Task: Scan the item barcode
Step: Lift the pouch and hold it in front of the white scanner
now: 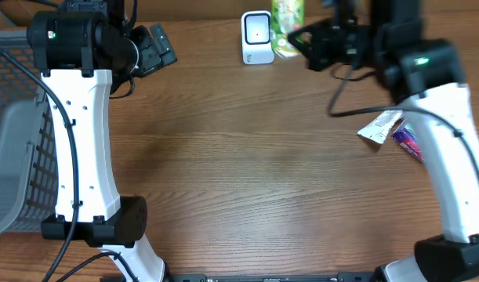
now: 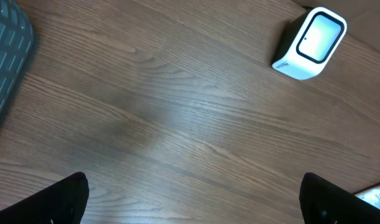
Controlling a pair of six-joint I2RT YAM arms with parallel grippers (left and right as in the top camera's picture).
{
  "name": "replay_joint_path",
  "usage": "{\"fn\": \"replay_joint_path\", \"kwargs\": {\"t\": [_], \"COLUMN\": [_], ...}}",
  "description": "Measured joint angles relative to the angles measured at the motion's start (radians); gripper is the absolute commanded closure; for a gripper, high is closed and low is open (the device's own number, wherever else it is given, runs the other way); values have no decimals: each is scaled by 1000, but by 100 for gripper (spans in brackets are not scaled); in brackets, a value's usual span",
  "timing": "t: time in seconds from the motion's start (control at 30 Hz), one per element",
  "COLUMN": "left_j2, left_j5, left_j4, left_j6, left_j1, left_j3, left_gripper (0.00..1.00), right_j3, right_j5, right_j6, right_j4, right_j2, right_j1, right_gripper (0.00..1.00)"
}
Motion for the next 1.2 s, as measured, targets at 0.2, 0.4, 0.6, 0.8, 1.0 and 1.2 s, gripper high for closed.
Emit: {"fn": "replay_joint_path", "kwargs": {"t": [0.2,0.4,0.6,0.8,1.0,1.2], "left_j2": [0,0,0,0,0,0], "left_j5": [0,0,0,0,0,0], "left_j4": [0,0,0,0,0,0], "left_j6": [0,0,0,0,0,0], "left_j1": [0,0,0,0,0,0], "left_j3": [0,0,0,0,0,0], "left_gripper": [1,0,1,0,0,0], "right_j3": [0,0,0,0,0,0], "right_j5": [504,718,774,772,774,776], "right_j6": [-97,-283,-449,-500,-513,-516], "right_j4": [205,416,541,629,721,758], "right_j2": [142,344,482,528,530,531], "right_j1": [163,165,159,159,159,159], "right_gripper": [96,96,96,96,96,96]}}
